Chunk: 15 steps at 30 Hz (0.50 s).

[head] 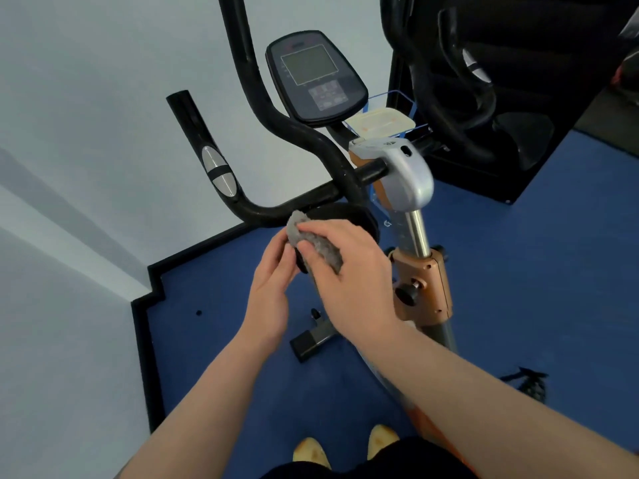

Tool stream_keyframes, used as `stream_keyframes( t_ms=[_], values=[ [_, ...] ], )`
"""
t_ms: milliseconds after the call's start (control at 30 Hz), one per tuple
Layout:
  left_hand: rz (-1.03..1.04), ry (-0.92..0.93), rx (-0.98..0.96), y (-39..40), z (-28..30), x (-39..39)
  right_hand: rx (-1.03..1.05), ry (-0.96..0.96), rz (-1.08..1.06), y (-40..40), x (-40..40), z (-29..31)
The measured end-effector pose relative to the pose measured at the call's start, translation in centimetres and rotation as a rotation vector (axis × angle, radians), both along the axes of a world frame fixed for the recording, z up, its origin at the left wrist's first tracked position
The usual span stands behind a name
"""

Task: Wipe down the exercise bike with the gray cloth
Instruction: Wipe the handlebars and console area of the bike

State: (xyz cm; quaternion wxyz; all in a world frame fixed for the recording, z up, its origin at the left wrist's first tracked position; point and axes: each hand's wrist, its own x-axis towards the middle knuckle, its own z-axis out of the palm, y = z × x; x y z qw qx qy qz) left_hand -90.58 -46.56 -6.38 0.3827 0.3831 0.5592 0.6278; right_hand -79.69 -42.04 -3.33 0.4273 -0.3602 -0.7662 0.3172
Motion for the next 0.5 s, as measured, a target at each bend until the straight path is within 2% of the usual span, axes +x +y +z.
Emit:
stream_keyframes(
  t_ms=[167, 367, 500],
  values=[
    [0.006, 0.002, -0.016, -0.1, -0.2, -0.2, 0.087, -0.014, 0.064, -0.5, 1.6, -0.9],
    [-0.010, 0.005, 0.004, -0.1, 0.0, -0.1, 0.011, 0.021, -0.024, -0.4, 0.1, -0.6],
    [0.006, 0.013, 0.005, -0.1, -0.1, -0.2, 0.032, -0.041, 0.030, 0.0, 1.8, -0.6]
  ],
)
